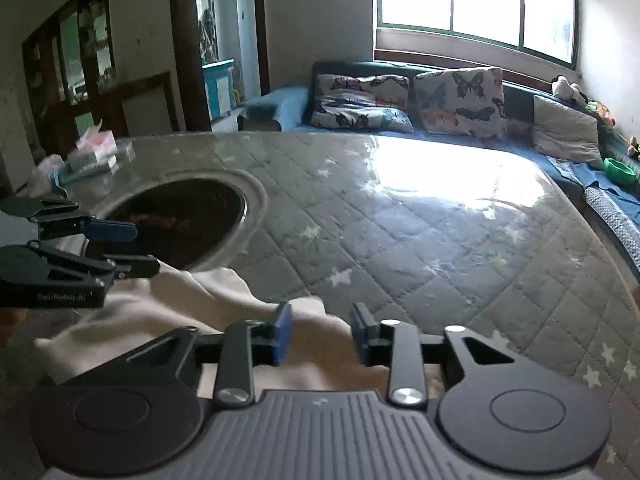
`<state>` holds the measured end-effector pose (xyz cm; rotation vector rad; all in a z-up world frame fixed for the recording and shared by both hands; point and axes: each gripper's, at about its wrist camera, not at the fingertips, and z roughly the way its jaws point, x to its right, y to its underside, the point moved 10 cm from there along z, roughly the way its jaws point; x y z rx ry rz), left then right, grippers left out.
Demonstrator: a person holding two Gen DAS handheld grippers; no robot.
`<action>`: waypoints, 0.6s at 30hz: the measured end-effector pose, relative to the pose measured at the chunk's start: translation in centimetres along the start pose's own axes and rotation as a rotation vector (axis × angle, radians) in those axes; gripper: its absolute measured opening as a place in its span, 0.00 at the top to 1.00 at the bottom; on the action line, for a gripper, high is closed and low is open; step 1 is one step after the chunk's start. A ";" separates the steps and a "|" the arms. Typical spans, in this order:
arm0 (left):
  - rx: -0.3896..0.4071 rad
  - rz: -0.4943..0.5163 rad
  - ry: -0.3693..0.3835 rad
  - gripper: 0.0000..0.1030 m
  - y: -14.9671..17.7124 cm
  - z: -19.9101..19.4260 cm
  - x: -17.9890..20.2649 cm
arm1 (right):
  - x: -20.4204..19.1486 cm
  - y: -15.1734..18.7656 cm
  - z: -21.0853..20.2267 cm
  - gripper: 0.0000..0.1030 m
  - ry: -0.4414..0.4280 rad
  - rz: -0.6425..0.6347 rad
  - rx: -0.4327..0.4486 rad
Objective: Fold clothes
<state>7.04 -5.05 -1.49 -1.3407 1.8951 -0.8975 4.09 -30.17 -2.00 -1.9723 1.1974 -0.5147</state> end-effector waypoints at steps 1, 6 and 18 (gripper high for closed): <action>0.013 0.000 0.002 0.15 -0.2 -0.4 0.1 | -0.1 -0.1 0.0 0.64 -0.002 0.002 0.005; 0.058 -0.003 0.022 0.00 -1.1 -1.7 0.9 | -1.3 -0.5 0.7 0.64 -0.023 0.018 0.003; 0.015 -0.154 0.010 0.00 -0.7 -1.9 -1.2 | -1.5 0.8 3.8 0.60 -0.012 0.025 -0.052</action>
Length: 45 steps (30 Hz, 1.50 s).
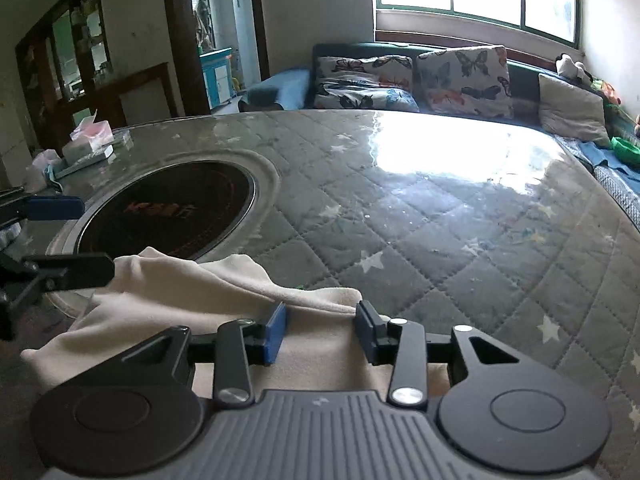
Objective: Fold clothes
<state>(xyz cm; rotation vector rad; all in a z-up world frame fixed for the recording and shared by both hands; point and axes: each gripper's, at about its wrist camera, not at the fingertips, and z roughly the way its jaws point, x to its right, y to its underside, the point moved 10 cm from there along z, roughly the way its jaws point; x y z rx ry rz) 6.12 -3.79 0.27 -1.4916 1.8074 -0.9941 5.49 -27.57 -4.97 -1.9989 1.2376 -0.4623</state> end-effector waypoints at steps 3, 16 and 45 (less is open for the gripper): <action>-0.014 -0.035 -0.003 0.00 0.1 -0.2 -0.6 | -0.2 -0.4 -0.7 0.59 -0.009 0.010 0.010; -0.036 -0.113 -0.029 0.00 0.9 -0.7 -2.8 | -3.0 -1.2 2.1 0.51 0.002 -0.045 -0.038; -0.201 -0.058 -0.141 0.00 1.9 6.6 -0.8 | -0.3 0.3 0.0 0.63 -0.026 0.014 -0.035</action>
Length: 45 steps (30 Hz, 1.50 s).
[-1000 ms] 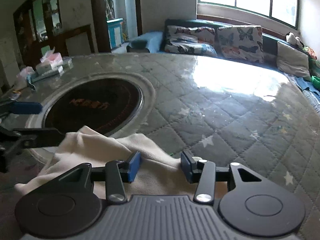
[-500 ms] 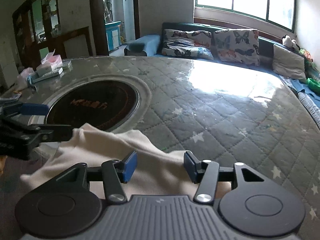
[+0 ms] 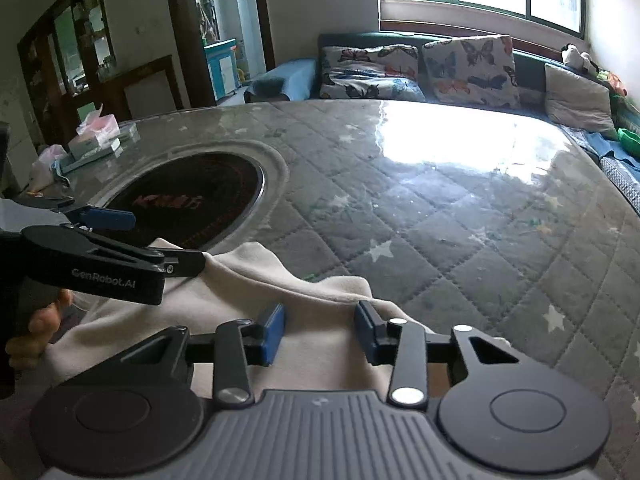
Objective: Fold clothes
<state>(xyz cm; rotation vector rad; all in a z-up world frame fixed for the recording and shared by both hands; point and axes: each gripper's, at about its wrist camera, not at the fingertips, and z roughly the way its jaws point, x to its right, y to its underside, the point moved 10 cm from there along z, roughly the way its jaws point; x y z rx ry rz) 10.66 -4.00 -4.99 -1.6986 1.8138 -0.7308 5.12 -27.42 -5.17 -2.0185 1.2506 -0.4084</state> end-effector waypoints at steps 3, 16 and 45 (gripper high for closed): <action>0.002 -0.009 0.003 0.00 -0.1 -0.2 -0.3 | 0.3 -0.1 -0.6 0.63 -0.005 0.011 0.009; 0.048 -0.042 0.031 0.00 0.9 -5.3 -2.5 | -3.5 1.8 -5.3 0.53 -0.061 -0.154 0.027; 0.035 0.071 0.015 0.00 5.3 -6.3 -1.1 | -6.5 5.4 -6.4 0.39 -0.110 -0.235 0.010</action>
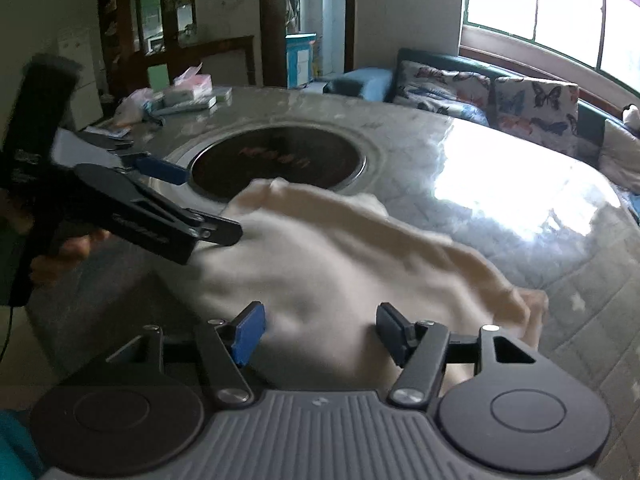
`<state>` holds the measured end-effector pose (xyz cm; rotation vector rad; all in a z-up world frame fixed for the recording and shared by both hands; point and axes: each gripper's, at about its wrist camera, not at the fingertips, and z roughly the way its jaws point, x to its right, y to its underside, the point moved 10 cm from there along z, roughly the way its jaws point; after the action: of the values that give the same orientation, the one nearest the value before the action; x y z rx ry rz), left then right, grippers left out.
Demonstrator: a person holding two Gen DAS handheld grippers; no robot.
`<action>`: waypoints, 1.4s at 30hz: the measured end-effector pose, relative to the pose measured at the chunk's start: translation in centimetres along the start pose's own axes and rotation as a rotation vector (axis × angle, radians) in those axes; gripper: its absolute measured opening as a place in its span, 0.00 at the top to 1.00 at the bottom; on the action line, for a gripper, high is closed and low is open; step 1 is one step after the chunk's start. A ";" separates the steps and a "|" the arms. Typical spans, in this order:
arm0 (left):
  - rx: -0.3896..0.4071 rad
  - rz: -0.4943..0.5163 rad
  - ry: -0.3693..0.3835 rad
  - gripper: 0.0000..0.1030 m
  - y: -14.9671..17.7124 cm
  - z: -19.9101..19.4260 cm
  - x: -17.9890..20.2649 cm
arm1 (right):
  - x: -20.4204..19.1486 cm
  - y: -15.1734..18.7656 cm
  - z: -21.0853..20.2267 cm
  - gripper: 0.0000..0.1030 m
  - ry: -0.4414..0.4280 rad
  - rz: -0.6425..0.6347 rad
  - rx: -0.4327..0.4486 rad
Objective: Fold clothes
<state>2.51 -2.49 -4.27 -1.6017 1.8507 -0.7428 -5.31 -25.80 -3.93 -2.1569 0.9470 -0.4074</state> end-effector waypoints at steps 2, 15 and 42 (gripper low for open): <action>-0.001 -0.015 0.004 0.00 0.0 0.0 -0.3 | 0.1 0.2 -0.7 0.39 0.003 0.003 0.009; -0.011 -0.030 0.008 0.00 0.9 -0.2 -1.4 | 3.0 3.1 -3.2 0.39 0.044 0.133 0.012; -0.016 0.027 0.019 0.00 0.1 -0.5 1.2 | 9.1 -1.0 -0.6 0.69 0.135 0.203 0.064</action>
<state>1.96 -3.67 -4.04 -1.5817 1.8923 -0.7357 0.99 -32.33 -2.83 -1.9724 1.1997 -0.4808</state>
